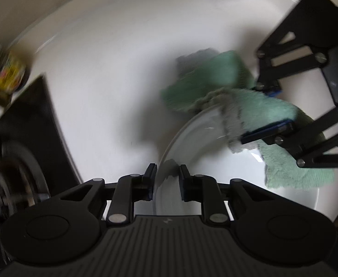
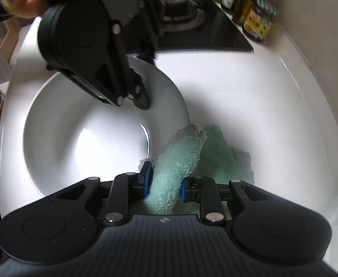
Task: Clean bowl
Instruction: 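Regrasp the green towel with the right gripper and wipe inside while the left holds the rim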
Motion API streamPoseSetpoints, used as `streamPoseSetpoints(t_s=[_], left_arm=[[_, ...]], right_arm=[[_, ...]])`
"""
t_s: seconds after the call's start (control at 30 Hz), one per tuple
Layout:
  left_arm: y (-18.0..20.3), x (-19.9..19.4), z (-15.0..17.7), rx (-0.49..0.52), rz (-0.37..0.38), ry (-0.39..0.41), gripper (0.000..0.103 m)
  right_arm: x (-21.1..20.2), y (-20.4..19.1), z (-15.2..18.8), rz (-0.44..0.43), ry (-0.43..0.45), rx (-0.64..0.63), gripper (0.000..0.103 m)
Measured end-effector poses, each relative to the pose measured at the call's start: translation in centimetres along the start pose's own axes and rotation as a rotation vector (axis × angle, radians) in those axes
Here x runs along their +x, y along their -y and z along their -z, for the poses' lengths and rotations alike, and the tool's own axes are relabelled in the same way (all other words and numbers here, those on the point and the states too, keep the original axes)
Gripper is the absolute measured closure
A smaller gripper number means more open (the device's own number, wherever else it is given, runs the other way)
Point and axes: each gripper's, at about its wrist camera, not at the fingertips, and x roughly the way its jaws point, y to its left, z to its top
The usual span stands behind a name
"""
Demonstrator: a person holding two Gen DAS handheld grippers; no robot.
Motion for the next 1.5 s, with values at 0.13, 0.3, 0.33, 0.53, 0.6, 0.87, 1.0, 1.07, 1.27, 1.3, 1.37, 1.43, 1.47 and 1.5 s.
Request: streamPoseSetpoints(t_s=[0.13, 0.3, 0.33, 0.53, 0.6, 0.87, 1.0, 1.07, 1.27, 1.3, 1.37, 1.43, 1.47, 1.5], left_arm=[[0.9, -0.9, -0.7, 0.123, 0.062, 0.006, 0.083], [1.6, 0.1, -0.9, 0.133, 0.022, -0.016, 0.076], [1.3, 0.1, -0.8, 0.093, 0.029, -0.009, 0.075], [-1.2, 0.2, 0.8, -0.243, 0.035, 0.066, 0.068], [-1.6, 0.4, 1.5, -0.344, 0.034, 0.08, 0.066], [1.4, 0.5, 2.1, -0.117, -0.103, 0.044, 0.077], [1.6, 0.1, 0.7, 0.061, -0.111, 0.015, 0.08], [1.7, 0.1, -0.6, 0.112, -0.077, 0.011, 0.08], [0.9, 1.1, -3.6, 0.138, 0.019, -0.076, 0.075], [0.5, 1.1, -3.6, 0.091, 0.029, -0.064, 0.071], [-0.7, 1.3, -3.2, -0.053, 0.062, -0.041, 0.067], [-1.5, 1.5, -2.5, -0.152, 0.069, -0.022, 0.065], [-1.8, 1.5, -2.0, -0.199, 0.065, -0.002, 0.065], [-2.3, 1.6, -1.3, -0.267, 0.068, 0.014, 0.065]], right_arm=[[-0.3, -0.1, -0.2, -0.045, 0.011, -0.093, 0.083], [0.3, 0.1, -0.9, -0.069, -0.002, -0.133, 0.084], [0.2, 0.2, -0.7, -0.067, 0.002, -0.091, 0.084], [-1.1, -0.7, 2.2, 0.05, 0.011, 0.409, 0.085], [-2.1, -1.7, 4.0, 0.074, 0.029, 0.658, 0.082], [-2.1, -2.9, 4.1, 0.13, -0.009, 0.585, 0.082], [-1.2, -1.8, 2.2, 0.104, -0.058, 0.189, 0.081], [-1.0, -1.2, 1.7, 0.054, -0.034, 0.02, 0.081], [-0.6, -0.7, 0.4, -0.019, -0.023, -0.173, 0.081], [-0.7, -0.5, 0.6, -0.017, -0.018, -0.151, 0.081], [-1.0, -0.6, 1.5, 0.014, 0.008, -0.007, 0.082], [-1.3, -1.0, 2.5, 0.052, 0.031, 0.221, 0.082], [-1.6, -1.3, 3.0, 0.072, 0.039, 0.338, 0.082], [-1.9, -1.6, 3.5, 0.087, 0.046, 0.43, 0.082]])
